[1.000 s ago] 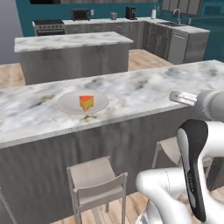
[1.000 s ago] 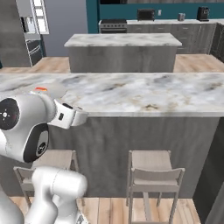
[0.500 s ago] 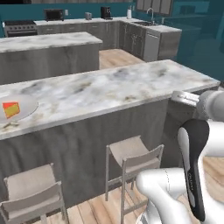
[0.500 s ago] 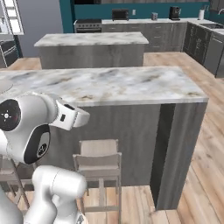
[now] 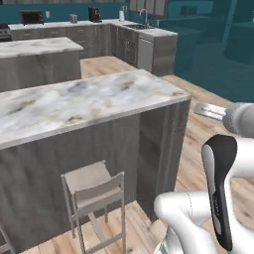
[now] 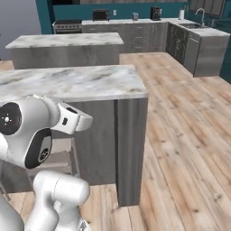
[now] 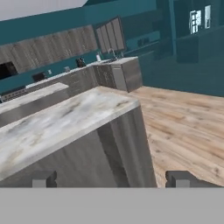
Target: Take the cheese, steak, and tomato from the fridge and place them on the plate on the dining counter to create an appetizer plate.
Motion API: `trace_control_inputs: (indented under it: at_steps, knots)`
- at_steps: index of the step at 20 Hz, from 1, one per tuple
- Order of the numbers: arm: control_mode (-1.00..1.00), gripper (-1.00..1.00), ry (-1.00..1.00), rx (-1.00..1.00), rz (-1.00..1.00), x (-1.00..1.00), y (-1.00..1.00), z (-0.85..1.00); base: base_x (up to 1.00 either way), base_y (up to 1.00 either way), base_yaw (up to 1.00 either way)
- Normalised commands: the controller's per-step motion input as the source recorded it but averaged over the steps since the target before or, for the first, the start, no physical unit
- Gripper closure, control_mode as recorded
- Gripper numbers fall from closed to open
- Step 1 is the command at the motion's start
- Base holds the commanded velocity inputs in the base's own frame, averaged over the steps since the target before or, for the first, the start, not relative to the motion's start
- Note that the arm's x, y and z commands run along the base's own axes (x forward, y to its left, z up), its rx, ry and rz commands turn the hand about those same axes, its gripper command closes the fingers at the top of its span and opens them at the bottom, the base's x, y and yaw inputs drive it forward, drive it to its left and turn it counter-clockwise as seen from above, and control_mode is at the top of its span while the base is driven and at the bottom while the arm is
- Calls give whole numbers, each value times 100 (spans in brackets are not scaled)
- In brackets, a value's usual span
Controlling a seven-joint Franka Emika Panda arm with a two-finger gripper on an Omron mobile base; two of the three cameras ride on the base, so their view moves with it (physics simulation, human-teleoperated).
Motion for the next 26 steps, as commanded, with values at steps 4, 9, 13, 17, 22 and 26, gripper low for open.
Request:
trace_control_inputs:
  at_steps: [4, 9, 13, 17, 22, 26]
  knots:
    - [100, -100, 0, 0, 0, 0, 0, 0, -3, -100, -17]
    - [100, -100, 0, 0, 0, 0, 0, 0, 0, -100, -18]
    - [100, -100, 0, 0, 0, 0, 0, 0, 0, -100, -17]
    - [100, -100, 0, 0, 0, 0, 0, 0, 7, -100, -12]
    - [100, -100, 0, 0, 0, 0, 0, 0, 56, -100, 0]
    - [100, -100, 0, 0, 0, 0, 0, 0, 96, -37, 46]
